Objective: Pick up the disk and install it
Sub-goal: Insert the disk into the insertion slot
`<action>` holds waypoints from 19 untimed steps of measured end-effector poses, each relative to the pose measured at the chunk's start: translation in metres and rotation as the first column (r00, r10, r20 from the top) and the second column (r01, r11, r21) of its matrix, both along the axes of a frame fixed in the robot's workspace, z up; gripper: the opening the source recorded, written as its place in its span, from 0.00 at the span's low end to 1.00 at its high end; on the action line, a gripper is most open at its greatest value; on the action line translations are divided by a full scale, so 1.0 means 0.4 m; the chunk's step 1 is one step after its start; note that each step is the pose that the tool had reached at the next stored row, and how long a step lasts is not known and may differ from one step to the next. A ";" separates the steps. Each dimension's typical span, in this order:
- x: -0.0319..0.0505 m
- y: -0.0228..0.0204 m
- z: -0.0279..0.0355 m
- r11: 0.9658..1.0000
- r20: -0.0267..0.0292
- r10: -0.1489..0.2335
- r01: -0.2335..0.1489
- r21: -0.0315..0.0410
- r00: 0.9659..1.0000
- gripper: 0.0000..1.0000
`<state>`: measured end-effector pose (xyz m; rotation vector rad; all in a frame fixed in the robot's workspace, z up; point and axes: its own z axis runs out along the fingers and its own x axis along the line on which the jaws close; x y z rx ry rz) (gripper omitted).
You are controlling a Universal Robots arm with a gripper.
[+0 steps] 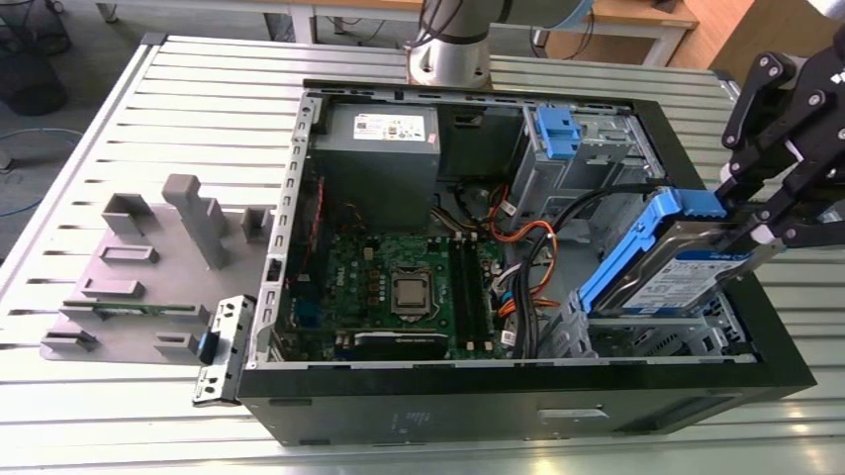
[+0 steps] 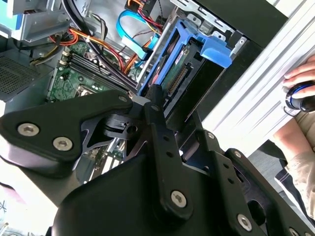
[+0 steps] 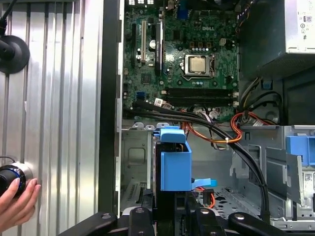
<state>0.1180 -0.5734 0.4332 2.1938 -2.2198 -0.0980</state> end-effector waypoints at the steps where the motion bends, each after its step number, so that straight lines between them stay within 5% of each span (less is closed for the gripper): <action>1: 0.000 0.000 -0.005 1.000 0.000 0.000 0.000 0.000 1.000 0.35; 19: 0.000 0.000 -0.087 1.000 0.000 0.000 0.000 0.000 1.000 0.35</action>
